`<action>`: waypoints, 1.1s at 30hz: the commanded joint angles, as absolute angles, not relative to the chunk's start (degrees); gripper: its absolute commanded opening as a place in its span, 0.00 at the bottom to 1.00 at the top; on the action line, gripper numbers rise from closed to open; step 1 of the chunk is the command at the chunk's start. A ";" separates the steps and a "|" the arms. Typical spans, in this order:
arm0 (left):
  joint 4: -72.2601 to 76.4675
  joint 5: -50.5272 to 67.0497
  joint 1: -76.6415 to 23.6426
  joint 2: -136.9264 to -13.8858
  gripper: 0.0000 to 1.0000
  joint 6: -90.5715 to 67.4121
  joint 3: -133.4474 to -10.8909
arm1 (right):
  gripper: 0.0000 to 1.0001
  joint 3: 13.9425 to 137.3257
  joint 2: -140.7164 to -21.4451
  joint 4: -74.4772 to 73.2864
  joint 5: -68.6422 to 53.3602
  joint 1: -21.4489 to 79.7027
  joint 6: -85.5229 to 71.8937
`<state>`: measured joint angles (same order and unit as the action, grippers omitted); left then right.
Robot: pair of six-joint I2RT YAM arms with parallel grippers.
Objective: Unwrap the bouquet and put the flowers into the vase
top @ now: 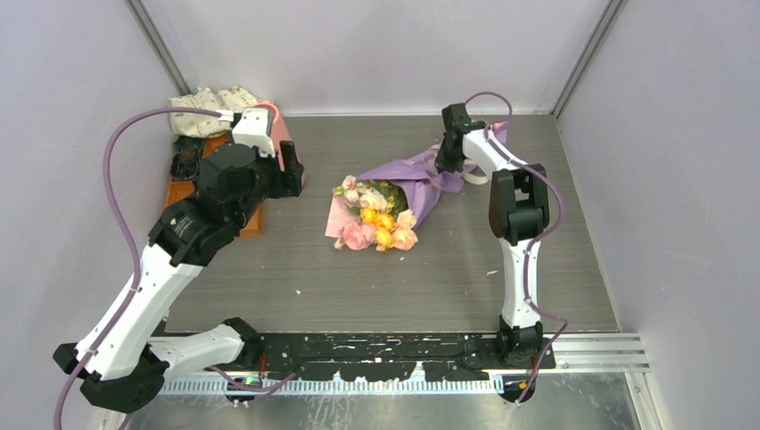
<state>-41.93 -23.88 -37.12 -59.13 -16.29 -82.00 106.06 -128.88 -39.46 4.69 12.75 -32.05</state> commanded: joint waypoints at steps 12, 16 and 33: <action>-45.26 -14.50 -37.54 -49.66 0.64 -18.13 -76.81 | 0.35 74.08 -93.12 -55.44 24.02 41.73 -45.42; -48.06 -16.02 -37.58 -46.25 0.64 -17.84 -76.60 | 0.55 76.74 -87.62 -62.64 31.11 49.00 -46.81; -64.40 -32.58 -37.55 -40.02 0.64 -20.72 -90.38 | 0.73 101.22 -103.84 -66.53 30.46 66.19 -28.19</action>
